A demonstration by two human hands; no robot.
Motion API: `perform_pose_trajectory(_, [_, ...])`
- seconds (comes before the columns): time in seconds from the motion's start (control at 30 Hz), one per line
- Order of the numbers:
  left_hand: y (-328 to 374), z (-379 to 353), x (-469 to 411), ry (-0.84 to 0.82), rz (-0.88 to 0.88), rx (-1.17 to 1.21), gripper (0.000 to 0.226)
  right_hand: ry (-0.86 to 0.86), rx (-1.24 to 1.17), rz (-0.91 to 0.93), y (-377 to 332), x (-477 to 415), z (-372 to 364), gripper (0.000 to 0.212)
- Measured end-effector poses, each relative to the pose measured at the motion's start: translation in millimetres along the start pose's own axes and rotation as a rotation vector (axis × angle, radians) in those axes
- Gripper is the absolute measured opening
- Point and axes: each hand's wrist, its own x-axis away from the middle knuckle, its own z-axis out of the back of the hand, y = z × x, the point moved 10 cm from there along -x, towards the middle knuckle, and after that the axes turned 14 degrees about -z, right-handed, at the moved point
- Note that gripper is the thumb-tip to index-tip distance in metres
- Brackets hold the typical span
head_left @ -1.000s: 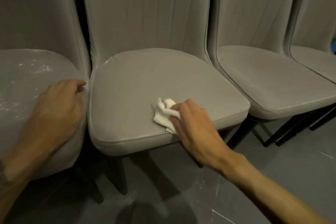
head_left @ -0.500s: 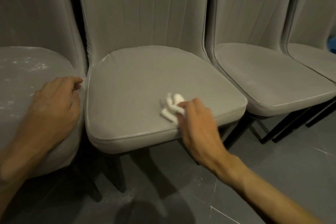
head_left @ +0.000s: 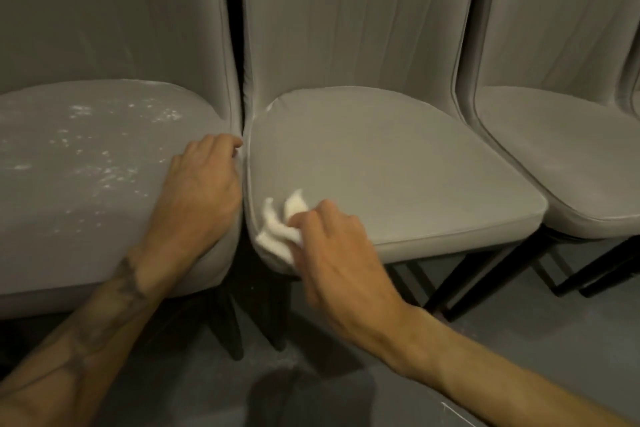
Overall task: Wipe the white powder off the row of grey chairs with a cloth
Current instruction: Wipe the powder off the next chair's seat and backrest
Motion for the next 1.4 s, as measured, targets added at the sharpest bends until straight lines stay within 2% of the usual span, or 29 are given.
perform_pose_trajectory(0.1, [1.1,1.4,1.1,-0.011,0.001,0.035,0.038,-0.075,0.002,0.089,-27.4,-11.3,-7.7,0.027])
perform_pose_trajectory(0.23, [-3.7,9.4,2.0,0.051,0.032,0.136,0.033,-0.017,-0.029,-0.022,18.2,-5.5,19.1,0.032])
perform_pose_trajectory(0.33, [-6.5,14.2,1.2,0.105,0.083,0.214,0.036,-0.01,0.02,-0.033,6.0,2.4,8.7,0.02])
perform_pose_trajectory(0.47, [-21.3,19.6,3.3,0.208,0.235,0.333,0.036,-0.07,-0.073,0.058,-47.5,-27.9,-17.5,0.025])
perform_pose_trajectory(0.57, [-28.6,26.5,10.5,0.264,0.333,0.408,0.034,-0.077,-0.15,0.036,-38.3,-55.2,-5.9,0.033])
perform_pose_trajectory(0.67, [-21.0,31.1,9.3,0.249,0.294,0.383,0.032,-0.101,-0.029,0.062,-27.2,-45.9,-1.3,0.026])
perform_pose_trajectory(0.8, [-17.8,23.1,4.8,0.185,0.296,0.373,0.028,-0.121,0.029,0.083,-32.3,-49.3,-12.1,0.039])
perform_pose_trajectory(0.9, [-13.8,25.5,6.3,0.154,0.297,0.399,0.044,-0.11,0.033,0.091,-26.5,-94.6,-33.5,0.03])
perform_pose_trajectory(1.0, [-8.1,27.1,5.4,0.126,0.277,0.374,0.056,-0.136,0.054,-0.037,-9.8,-160.0,-58.5,0.026])
perform_pose_trajectory(1.1, [-9.8,23.6,4.7,0.141,0.246,0.304,0.05,-0.158,0.08,-0.098,-10.6,-182.0,-63.9,0.029])
perform_pose_trajectory(1.23, [-10.6,20.3,6.1,0.219,0.163,0.31,0.032,-0.169,-0.072,0.092,-24.2,-145.9,-39.0,0.031])
perform_pose_trajectory(1.3, [-12.9,14.2,2.7,0.19,0.172,0.268,0.031,-0.217,-0.063,0.052,-13.0,-161.3,-49.2,0.034])
perform_pose_trajectory(1.4, [-14.1,6.7,1.7,0.112,0.21,0.207,0.043,-0.223,-0.044,-0.05,6.8,-217.4,-75.8,0.035])
